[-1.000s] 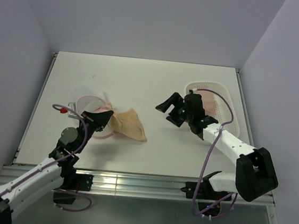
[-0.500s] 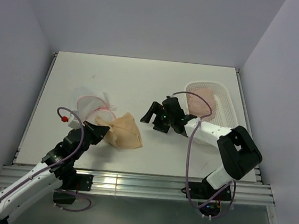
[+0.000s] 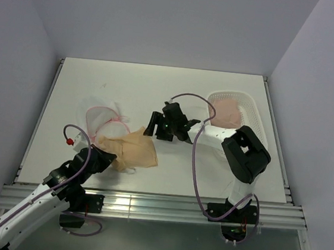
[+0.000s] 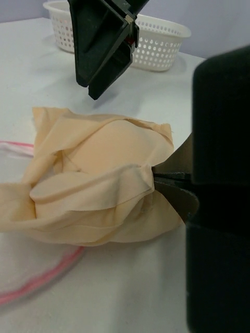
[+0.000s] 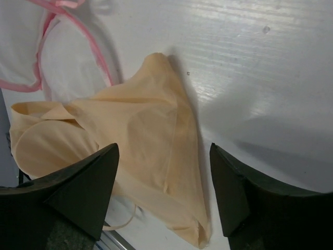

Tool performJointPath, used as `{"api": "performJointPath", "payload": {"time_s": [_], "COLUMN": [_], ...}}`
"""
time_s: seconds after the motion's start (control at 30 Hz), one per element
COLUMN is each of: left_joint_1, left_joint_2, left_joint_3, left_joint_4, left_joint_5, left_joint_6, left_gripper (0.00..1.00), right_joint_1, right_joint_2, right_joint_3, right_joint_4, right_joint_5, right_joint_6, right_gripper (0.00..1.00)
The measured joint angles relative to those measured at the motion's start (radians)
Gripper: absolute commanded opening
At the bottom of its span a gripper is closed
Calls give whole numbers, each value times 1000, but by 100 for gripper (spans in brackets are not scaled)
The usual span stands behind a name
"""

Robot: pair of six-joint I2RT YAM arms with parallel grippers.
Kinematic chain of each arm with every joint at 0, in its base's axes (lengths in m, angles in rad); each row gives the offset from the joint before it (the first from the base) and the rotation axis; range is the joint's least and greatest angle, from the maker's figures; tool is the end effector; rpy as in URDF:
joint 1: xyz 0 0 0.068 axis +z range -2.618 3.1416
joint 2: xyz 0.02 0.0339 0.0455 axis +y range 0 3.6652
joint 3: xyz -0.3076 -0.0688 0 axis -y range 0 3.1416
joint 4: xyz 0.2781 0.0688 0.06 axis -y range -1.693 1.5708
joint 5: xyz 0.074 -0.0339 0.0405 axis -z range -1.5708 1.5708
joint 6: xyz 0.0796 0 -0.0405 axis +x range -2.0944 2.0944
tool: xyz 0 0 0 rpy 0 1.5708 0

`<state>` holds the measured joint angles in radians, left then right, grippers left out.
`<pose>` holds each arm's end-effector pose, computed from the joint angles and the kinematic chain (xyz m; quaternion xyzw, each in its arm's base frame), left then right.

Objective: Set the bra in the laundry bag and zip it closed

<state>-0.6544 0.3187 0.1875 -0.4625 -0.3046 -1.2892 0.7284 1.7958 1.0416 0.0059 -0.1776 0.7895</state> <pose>0.1222 -0.0637 0.1491 -0.3400 0.8070 -0.3076 0.3722 0.3220 0.3061 0.1630 -0.0075 0.9137 0.3330 0.2330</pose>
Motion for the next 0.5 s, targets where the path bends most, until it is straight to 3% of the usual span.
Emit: {"api": "performJointPath", "payload": {"time_s": [0.17,0.27,0.3,0.4,0.5], "left_joint_1": [-2,-2,-2,-2,-11], "left_joint_2": [-49,-56,-54,-18,70], "left_joint_3": [20,32,35,60,102], "left_joint_4": [-78,-80,-75,-48,10], "left_joint_5": [-1,1,5,26,42], "left_joint_6": [-10,0,11,45,80], "left_gripper": [0,0,0,0,0], "right_joint_1": [39,55,60,65,66], "right_joint_2": [38,48,48,48,48], "right_joint_3": [27,27,27,27,27], "right_joint_4": [-20,-39,-44,-55,-74], "right_joint_5": [4,10,14,32,50], "right_joint_6": [-23,-30,-30,-34,-33], "right_gripper": [70,59,47,29,24]}}
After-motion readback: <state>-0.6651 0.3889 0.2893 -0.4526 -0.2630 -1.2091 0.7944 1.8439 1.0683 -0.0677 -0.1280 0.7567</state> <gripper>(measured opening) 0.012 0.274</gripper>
